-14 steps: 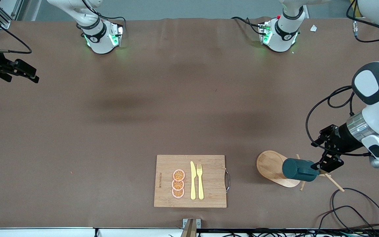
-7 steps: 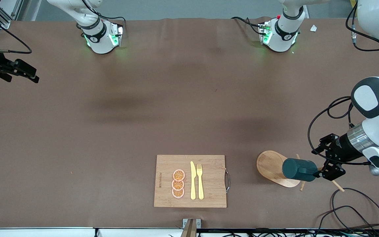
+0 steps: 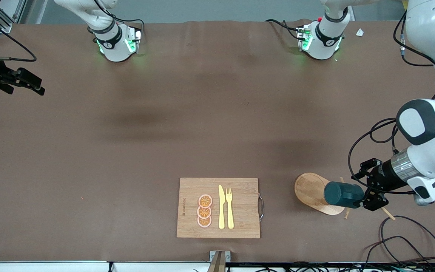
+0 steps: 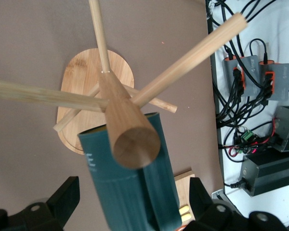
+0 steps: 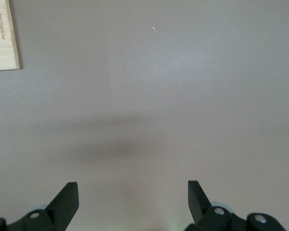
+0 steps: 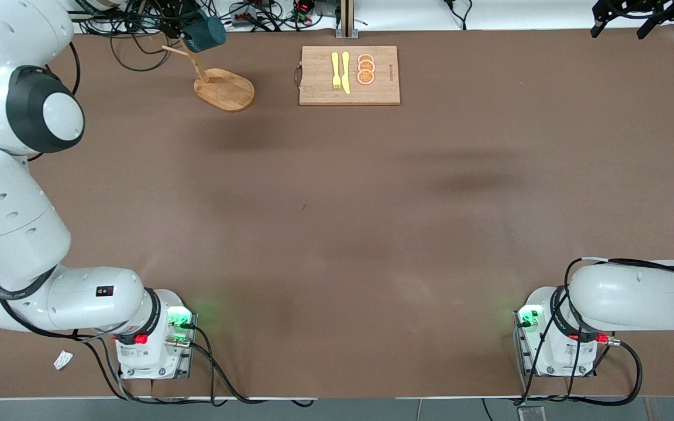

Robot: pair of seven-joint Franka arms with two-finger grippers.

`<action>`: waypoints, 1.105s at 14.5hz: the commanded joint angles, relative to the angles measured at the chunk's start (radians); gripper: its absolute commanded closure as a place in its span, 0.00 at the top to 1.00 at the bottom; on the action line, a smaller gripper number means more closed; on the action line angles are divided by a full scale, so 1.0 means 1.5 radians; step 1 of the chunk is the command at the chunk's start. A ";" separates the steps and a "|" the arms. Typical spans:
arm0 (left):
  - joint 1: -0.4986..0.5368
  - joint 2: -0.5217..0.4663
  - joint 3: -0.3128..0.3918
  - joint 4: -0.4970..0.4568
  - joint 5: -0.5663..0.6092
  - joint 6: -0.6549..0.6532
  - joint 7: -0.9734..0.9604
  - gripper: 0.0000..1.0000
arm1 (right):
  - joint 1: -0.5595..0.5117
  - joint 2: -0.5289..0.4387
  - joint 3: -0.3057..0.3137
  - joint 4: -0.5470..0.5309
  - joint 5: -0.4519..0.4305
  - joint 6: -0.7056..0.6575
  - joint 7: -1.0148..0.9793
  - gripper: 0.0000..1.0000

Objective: Transfer cup from left to right arm and place
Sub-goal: 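Close the left gripper on the teal mug's rim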

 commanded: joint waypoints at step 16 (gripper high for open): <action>-0.011 0.032 -0.024 0.041 -0.027 -0.004 -0.041 0.55 | 0.000 0.004 0.001 0.008 0.006 -0.012 0.005 1.00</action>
